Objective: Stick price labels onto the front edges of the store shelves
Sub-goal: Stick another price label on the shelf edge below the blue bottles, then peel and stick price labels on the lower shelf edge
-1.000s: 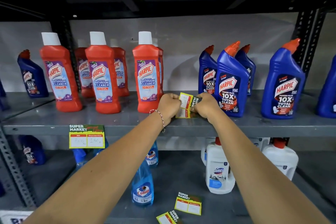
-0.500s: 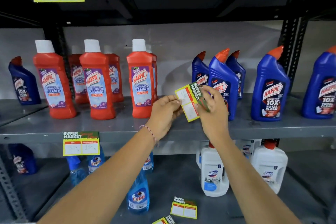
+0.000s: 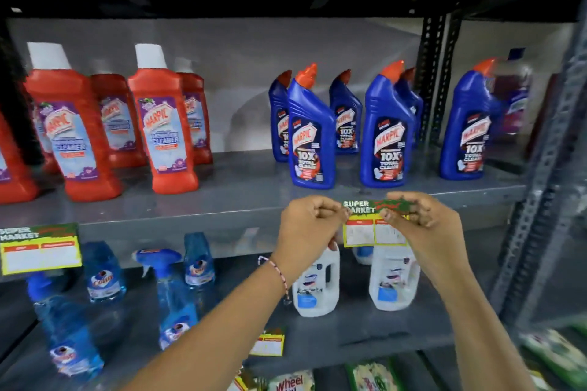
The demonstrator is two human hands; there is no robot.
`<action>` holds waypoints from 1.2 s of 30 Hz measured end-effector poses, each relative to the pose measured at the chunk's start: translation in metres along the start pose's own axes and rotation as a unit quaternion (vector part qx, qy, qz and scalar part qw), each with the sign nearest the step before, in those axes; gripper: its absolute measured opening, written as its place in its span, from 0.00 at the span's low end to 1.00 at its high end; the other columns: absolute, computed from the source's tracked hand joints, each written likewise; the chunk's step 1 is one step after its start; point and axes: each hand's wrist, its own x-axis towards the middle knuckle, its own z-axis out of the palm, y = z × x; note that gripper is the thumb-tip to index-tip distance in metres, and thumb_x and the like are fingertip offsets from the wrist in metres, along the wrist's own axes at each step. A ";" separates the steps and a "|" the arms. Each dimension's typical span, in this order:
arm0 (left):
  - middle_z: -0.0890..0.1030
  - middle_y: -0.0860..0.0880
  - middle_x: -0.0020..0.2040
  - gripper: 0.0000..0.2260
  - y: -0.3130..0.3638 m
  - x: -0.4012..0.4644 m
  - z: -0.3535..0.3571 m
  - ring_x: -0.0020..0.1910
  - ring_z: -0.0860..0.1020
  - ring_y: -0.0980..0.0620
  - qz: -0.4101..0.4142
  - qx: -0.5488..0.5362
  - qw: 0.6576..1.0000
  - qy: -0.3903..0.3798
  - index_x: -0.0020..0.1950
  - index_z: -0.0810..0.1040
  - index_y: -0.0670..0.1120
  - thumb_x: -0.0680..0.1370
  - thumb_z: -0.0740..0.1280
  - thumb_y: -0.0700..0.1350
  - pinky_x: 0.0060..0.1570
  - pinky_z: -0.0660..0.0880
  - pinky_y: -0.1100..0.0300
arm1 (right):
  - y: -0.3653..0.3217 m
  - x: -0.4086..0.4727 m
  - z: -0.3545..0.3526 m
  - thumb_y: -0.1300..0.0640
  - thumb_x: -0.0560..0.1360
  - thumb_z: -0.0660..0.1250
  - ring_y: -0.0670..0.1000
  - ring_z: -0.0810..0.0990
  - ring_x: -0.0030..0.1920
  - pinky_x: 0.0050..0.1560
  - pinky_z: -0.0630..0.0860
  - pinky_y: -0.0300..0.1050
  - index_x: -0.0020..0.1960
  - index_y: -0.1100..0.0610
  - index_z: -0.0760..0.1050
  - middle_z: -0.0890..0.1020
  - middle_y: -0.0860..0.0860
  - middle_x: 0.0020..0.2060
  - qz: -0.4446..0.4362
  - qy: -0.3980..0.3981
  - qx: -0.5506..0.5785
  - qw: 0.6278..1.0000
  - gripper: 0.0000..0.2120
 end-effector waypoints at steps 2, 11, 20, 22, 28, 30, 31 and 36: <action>0.80 0.47 0.26 0.03 0.000 0.002 0.019 0.21 0.77 0.50 -0.018 -0.013 1.000 0.012 0.40 0.81 0.41 0.72 0.73 0.39 0.25 0.77 0.60 | 0.012 0.007 -0.009 0.66 0.69 0.75 0.47 0.86 0.40 0.38 0.80 0.35 0.51 0.55 0.82 0.87 0.50 0.42 0.007 0.025 -0.004 1.000 0.13; 0.84 0.40 0.33 0.04 -0.001 0.006 0.054 0.25 0.82 0.48 -0.001 0.025 0.996 0.083 0.39 0.79 0.41 0.73 0.71 0.38 0.27 0.81 0.58 | 0.032 0.029 -0.012 0.60 0.69 0.76 0.34 0.80 0.34 0.33 0.74 0.26 0.52 0.55 0.80 0.84 0.46 0.39 -0.003 0.048 -0.054 0.997 0.12; 0.82 0.39 0.28 0.16 -0.001 0.010 0.047 0.23 0.81 0.44 0.013 0.132 0.985 0.107 0.33 0.76 0.35 0.72 0.74 0.46 0.26 0.81 0.51 | 0.043 0.028 -0.012 0.53 0.69 0.76 0.47 0.77 0.46 0.44 0.74 0.37 0.56 0.49 0.74 0.78 0.49 0.49 -0.020 0.150 -0.074 0.986 0.18; 0.82 0.40 0.28 0.17 -0.008 0.006 0.041 0.23 0.81 0.44 0.003 0.139 0.985 0.100 0.33 0.77 0.36 0.72 0.73 0.49 0.27 0.82 0.51 | 0.048 0.021 -0.014 0.56 0.71 0.73 0.49 0.77 0.45 0.44 0.76 0.38 0.54 0.48 0.74 0.79 0.51 0.48 -0.018 0.192 -0.045 0.980 0.15; 0.84 0.39 0.36 0.08 -0.062 -0.014 -0.007 0.31 0.81 0.47 -0.112 0.079 0.989 0.059 0.41 0.82 0.36 0.74 0.72 0.42 0.33 0.83 0.56 | 0.070 -0.030 0.014 0.62 0.75 0.69 0.36 0.76 0.36 0.38 0.70 0.26 0.50 0.56 0.75 0.79 0.47 0.41 0.036 0.160 0.032 0.986 0.06; 0.84 0.40 0.38 0.03 -0.094 -0.023 -0.032 0.35 0.81 0.45 -0.166 0.088 0.980 0.064 0.41 0.82 0.39 0.74 0.71 0.38 0.37 0.83 0.55 | 0.091 -0.046 0.033 0.63 0.74 0.69 0.35 0.78 0.37 0.38 0.71 0.25 0.51 0.57 0.77 0.81 0.48 0.41 0.082 0.054 0.004 0.995 0.07; 0.84 0.40 0.39 0.04 -0.111 -0.028 -0.043 0.36 0.81 0.45 -0.191 0.102 0.974 0.073 0.40 0.82 0.41 0.74 0.70 0.37 0.39 0.83 0.54 | 0.103 -0.054 0.043 0.63 0.74 0.69 0.36 0.79 0.38 0.40 0.73 0.26 0.51 0.55 0.78 0.83 0.47 0.41 0.108 -0.002 -0.016 0.994 0.07; 0.87 0.47 0.45 0.05 -0.192 -0.043 -0.087 0.44 0.82 0.53 -0.242 0.269 0.930 0.069 0.44 0.85 0.46 0.72 0.70 0.40 0.51 0.78 0.60 | 0.169 -0.094 0.103 0.62 0.72 0.70 0.47 0.83 0.45 0.52 0.79 0.44 0.47 0.51 0.81 0.86 0.49 0.43 0.246 -0.184 -0.081 0.948 0.08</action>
